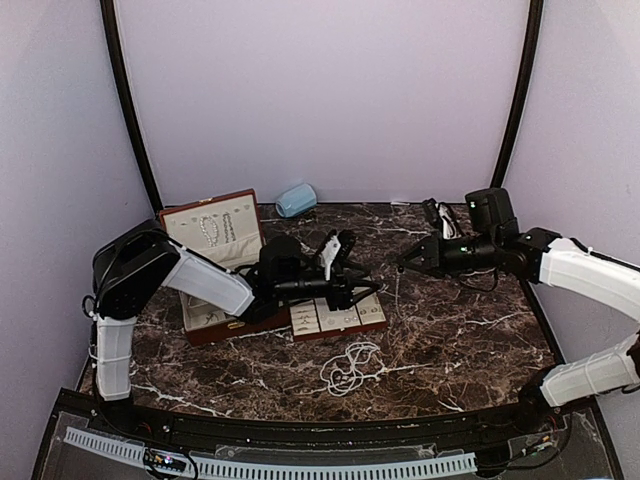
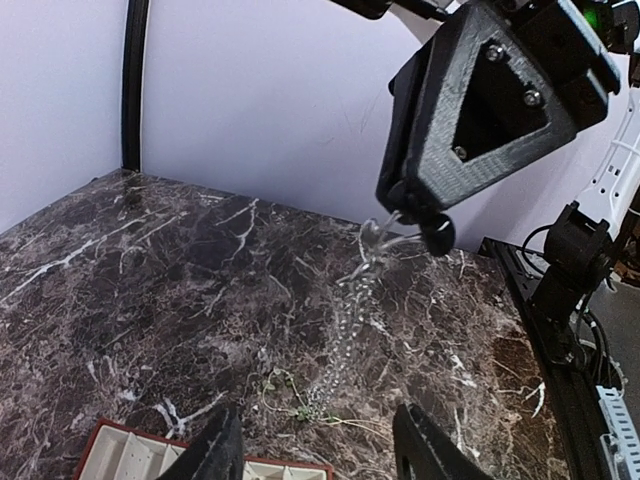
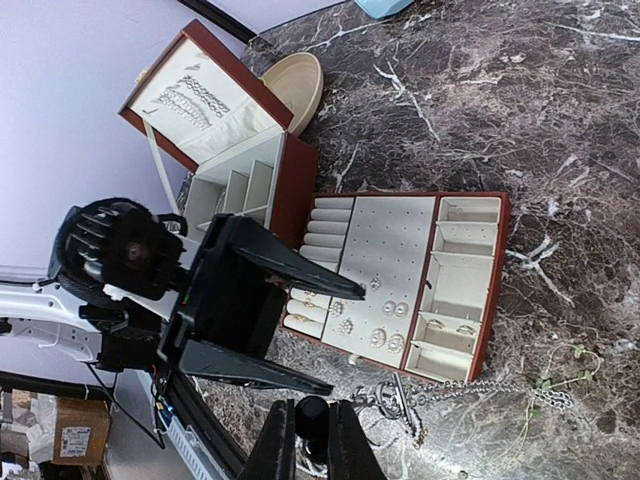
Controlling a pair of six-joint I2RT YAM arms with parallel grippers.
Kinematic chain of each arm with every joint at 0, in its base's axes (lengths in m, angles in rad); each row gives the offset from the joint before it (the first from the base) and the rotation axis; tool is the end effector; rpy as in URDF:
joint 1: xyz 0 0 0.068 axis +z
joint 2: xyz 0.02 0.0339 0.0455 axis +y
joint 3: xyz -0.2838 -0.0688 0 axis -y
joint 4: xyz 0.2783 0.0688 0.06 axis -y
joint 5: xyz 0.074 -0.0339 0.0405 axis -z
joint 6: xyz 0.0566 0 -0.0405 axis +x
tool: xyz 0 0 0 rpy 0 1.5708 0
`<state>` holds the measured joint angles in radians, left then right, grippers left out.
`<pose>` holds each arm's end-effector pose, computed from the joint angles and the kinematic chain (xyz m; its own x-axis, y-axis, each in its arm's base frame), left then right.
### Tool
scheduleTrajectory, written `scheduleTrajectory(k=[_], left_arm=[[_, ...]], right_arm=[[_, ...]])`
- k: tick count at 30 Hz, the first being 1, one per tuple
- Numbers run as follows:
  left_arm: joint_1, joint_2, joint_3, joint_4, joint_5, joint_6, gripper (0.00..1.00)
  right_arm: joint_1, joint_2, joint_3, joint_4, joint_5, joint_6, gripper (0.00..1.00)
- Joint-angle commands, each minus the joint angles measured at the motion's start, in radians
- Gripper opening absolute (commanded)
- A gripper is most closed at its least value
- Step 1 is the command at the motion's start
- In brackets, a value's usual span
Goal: Organize the mixed jewelry
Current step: Pass from the right arm to the left
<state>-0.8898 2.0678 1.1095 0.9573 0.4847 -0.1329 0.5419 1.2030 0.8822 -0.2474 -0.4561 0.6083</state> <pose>0.2870 -0.3961 0.1696 -0.1306 -0.0251 -0.9911 0.9721 0.1934 -0.1330 0.2495 0.1793 0.2803 -0.8247 0.1024 -0.5562 -0.3775 0.6327 0.6762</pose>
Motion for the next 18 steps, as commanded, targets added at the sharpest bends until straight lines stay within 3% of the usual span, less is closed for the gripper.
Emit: scheduleTrajectory(k=[1, 10, 18], left_arm=[[-0.007, 0.045, 0.077, 0.01, 0.043, 0.018, 0.51], [-0.02, 0.144, 0.186, -0.08, 0.046, 0.037, 0.41], [-0.031, 0.18, 0.221, -0.08, 0.058, 0.037, 0.4]], right_arm=[[-0.005, -0.024, -0.011, 0.052, -0.04, 0.013, 0.09], [-0.005, -0.032, -0.009, 0.068, -0.059, 0.025, 0.09], [-0.005, -0.031, -0.014, 0.069, -0.059, 0.027, 0.09]])
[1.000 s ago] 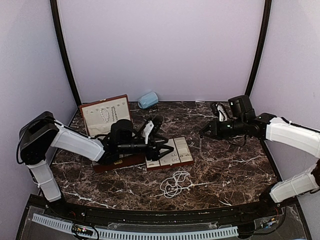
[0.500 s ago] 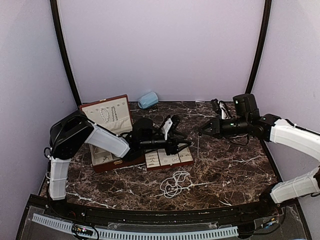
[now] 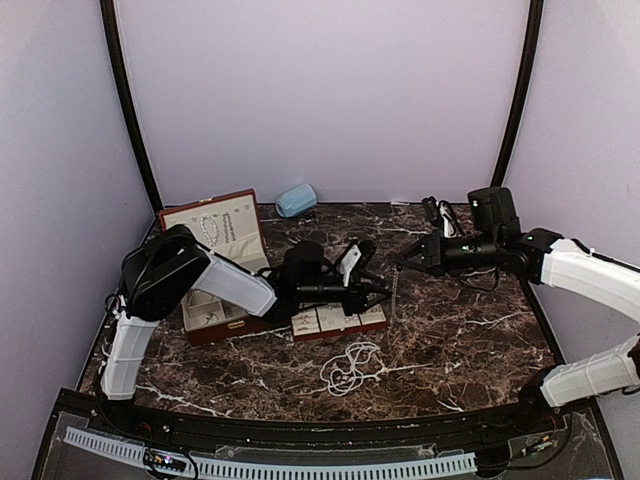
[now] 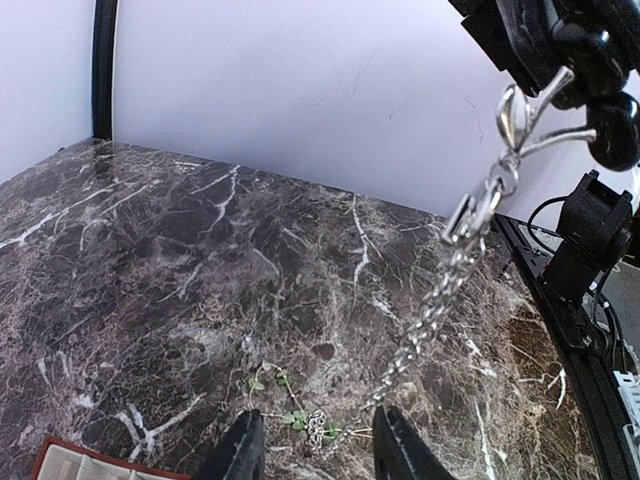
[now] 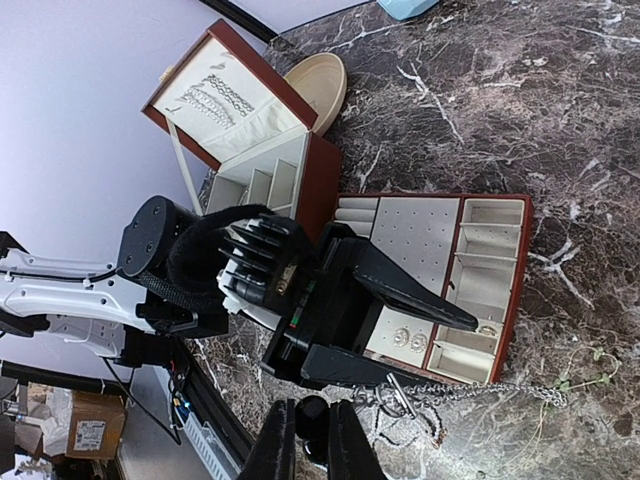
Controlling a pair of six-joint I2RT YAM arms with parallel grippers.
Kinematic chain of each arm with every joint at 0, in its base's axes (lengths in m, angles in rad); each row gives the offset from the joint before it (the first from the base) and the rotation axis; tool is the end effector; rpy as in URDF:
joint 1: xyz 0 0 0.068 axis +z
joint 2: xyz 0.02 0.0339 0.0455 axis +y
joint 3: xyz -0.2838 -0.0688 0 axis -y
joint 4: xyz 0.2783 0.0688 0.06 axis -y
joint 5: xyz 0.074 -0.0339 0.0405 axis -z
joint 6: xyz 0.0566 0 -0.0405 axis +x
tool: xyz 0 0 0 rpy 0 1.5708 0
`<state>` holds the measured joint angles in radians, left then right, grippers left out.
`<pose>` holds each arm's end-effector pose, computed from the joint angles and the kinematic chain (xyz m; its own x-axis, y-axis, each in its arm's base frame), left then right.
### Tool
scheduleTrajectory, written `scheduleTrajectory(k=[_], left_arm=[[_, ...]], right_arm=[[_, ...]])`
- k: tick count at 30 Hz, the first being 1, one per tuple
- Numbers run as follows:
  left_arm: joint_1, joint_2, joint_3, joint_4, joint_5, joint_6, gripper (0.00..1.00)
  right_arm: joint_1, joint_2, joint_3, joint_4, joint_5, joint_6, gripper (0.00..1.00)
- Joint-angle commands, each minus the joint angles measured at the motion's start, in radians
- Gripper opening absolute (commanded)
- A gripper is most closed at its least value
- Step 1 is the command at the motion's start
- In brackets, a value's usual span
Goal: Organize the mixed jewelry
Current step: Pass from the right arm to the left
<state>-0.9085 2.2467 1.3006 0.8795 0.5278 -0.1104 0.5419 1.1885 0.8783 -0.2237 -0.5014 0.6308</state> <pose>0.3044 -0.4367 0.1361 -0.1498 0.0373 -0.9880 0.9797 0.1399 -0.1432 0.2463 0.1800 0.2861 -0.8279 0.1053 -0.5509 -0.3944 0.5892 0.7052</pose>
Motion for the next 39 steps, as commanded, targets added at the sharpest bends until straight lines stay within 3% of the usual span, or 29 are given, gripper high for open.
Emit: scheduleTrajectory(k=[1, 22, 39], left_arm=[[-0.013, 0.004, 0.031, -0.004, 0.014, 0.014, 0.4], [-0.017, 0.034, 0.061, 0.003, -0.041, -0.015, 0.31], [-0.018, 0.012, -0.008, 0.039, -0.073, -0.005, 0.33]], right_arm=[[-0.005, -0.015, -0.01, 0.047, -0.014, 0.006, 0.09], [-0.005, -0.019, -0.016, 0.049, -0.023, 0.011, 0.09], [-0.005, -0.035, -0.02, 0.043, -0.009, 0.017, 0.1]])
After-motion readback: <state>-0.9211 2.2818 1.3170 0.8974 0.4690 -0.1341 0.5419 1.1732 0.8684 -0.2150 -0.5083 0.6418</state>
